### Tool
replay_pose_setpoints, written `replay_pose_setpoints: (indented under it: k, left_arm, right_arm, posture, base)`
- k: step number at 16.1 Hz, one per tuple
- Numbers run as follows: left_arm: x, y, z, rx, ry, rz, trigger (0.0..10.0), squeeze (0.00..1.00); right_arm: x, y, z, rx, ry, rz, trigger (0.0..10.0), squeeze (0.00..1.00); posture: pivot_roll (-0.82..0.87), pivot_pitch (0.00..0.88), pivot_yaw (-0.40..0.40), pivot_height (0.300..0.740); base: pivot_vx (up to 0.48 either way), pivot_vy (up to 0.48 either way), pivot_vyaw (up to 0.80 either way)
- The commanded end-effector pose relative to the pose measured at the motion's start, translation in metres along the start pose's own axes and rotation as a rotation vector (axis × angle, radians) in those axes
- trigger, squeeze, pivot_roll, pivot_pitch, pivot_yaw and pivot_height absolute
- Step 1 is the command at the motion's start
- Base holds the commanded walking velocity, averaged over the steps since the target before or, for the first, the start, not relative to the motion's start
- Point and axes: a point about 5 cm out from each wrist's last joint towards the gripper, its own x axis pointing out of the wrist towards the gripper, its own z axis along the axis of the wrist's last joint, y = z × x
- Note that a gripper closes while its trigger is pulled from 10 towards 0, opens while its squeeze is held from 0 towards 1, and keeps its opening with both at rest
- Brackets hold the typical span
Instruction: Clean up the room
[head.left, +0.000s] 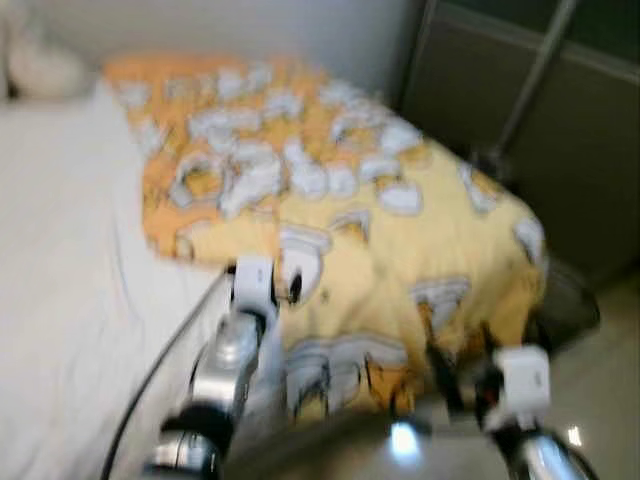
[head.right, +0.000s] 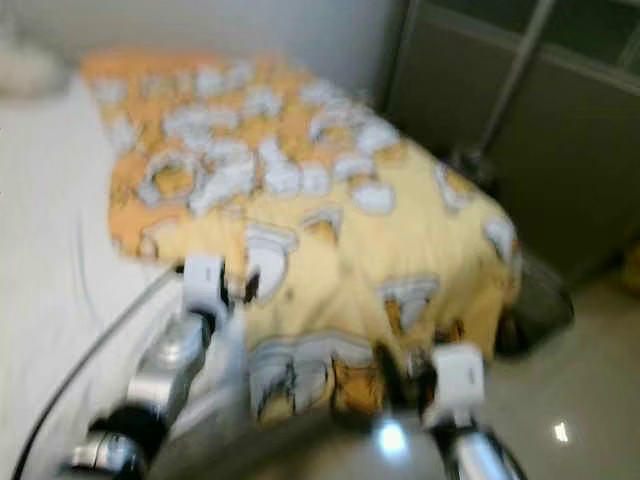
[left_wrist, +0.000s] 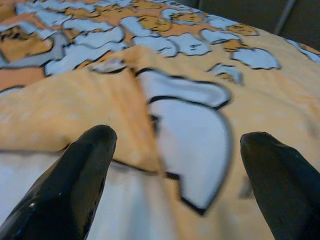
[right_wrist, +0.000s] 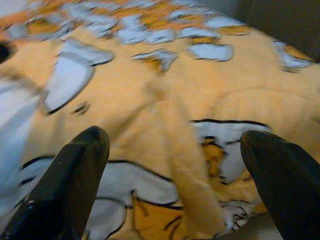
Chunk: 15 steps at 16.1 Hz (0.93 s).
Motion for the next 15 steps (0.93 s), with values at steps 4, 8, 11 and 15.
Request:
replay_pose_setpoints:
  k: [4,8,11,15]
  left_arm:
    - [-0.009,-0.034,-0.017,-0.004,-0.027,-0.058,10.0,0.0]
    - [-0.015,-0.052,-0.029,0.034,-0.008,-0.09,10.0,0.0]
    - [-0.013,-0.041,-0.032,0.087,0.024,0.026,10.0,0.0]
    - [-0.016,-0.045,-0.037,0.061,0.039,0.039,10.0,0.0]
  right_arm:
    - [-0.037,-0.01,-0.022,-0.002,0.138,-0.012,10.0,0.0]
    - [-0.041,-0.012,-0.022,-0.005,0.143,-0.034,10.0,0.0]
    - [-0.044,-0.011,-0.023,-0.006,0.152,-0.033,10.0,0.0]
    - [-0.05,-0.009,-0.025,-0.007,0.167,-0.032,10.0,0.0]
  posture:
    - [-0.14,0.234,-0.157,0.74]
    - [-0.15,0.247,-0.148,0.74]
    - [-0.16,0.251,-0.143,0.74]
    - [-0.17,0.259,-0.146,0.74]
  base:
    - [0.0,0.0,0.0]
    - [0.0,0.0,0.0]
    - [0.0,0.0,0.0]
    - [0.0,0.0,0.0]
